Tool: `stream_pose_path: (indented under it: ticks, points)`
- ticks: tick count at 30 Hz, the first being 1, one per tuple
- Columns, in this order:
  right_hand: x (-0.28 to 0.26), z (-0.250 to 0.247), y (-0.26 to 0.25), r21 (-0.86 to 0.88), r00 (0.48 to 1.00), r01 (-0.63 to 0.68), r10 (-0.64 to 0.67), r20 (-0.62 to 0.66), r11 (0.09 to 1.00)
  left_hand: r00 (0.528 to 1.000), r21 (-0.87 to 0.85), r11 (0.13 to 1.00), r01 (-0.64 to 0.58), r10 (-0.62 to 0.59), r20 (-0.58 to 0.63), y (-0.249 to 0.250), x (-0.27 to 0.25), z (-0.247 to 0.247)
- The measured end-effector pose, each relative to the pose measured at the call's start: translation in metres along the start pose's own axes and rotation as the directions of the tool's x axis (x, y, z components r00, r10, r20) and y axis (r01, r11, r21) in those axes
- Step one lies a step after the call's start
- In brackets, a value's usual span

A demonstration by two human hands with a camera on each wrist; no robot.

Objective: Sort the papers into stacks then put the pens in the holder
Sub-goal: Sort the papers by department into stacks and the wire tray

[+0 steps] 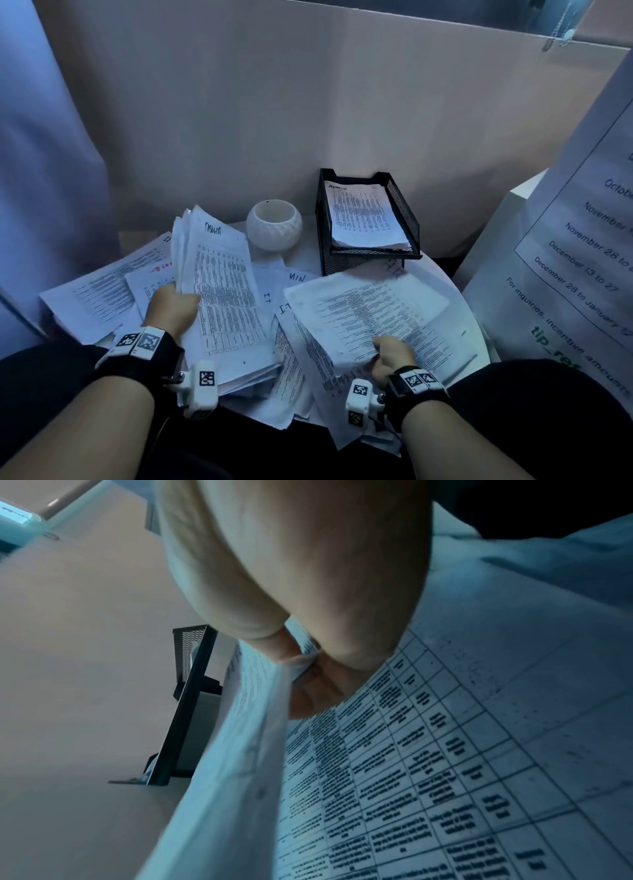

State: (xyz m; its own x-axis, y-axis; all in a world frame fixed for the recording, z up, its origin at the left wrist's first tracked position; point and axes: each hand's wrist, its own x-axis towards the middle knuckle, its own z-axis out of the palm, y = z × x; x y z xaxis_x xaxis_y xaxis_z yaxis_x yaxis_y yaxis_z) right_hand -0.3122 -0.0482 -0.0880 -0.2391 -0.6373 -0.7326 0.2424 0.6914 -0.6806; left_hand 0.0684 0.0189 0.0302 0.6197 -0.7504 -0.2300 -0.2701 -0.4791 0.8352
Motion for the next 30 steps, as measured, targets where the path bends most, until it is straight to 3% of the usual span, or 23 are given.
stream_pose_path:
  ticks: [4, 8, 11, 13, 18, 21, 23, 25, 30]
  points:
    - [-0.019, 0.012, 0.003, 0.076, 0.992, 0.000, -0.010, 0.125, 0.997, 0.994, -0.120, 0.992, 0.028, -0.015, 0.105, -0.011, 0.010, 0.007]
    - [-0.066, 0.030, -0.004, -0.064, 0.957, 0.073, -0.052, 0.287, 0.995, 0.964, -0.226, 0.972, 0.063, -0.001, 0.264, 0.006, -0.015, 0.017]
    - [-0.070, 0.038, -0.006, -0.216, 0.950, 0.155, -0.086, 0.300, 0.964, 0.934, -0.262, 0.963, 0.068, 0.031, 0.355, 0.011, -0.023, 0.026]
    - [-0.046, 0.043, 0.002, -0.276, 0.952, 0.213, -0.136, 0.274, 0.937, 0.921, -0.281, 0.957, 0.073, 0.043, 0.386, 0.013, -0.029, 0.030]
    - [-0.059, 0.054, 0.004, -0.292, 0.927, 0.269, -0.164, 0.338, 0.918, 0.900, -0.309, 0.949, 0.066, 0.077, 0.428, 0.015, -0.042, 0.041]
    - [-0.061, 0.060, 0.007, -0.264, 0.915, 0.295, -0.192, 0.355, 0.918, 0.902, -0.241, 0.970, -0.032, 0.132, 0.411, 0.018, -0.048, 0.042]
    - [-0.064, 0.065, 0.005, -0.219, 0.913, 0.323, -0.243, 0.328, 0.921, 0.867, -0.218, 0.964, -0.155, 0.238, 0.438, 0.020, -0.052, 0.040]
    - [-0.074, 0.068, -0.002, -0.147, 0.881, 0.407, -0.345, 0.325, 0.902, 0.851, -0.213, 0.952, -0.219, 0.294, 0.435, 0.019, -0.051, 0.041]
    - [-0.106, 0.071, -0.027, 0.072, 0.722, 0.621, -0.606, 0.334, 0.781, 0.909, -0.232, 0.942, -0.243, 0.305, 0.283, 0.020, -0.043, 0.044]
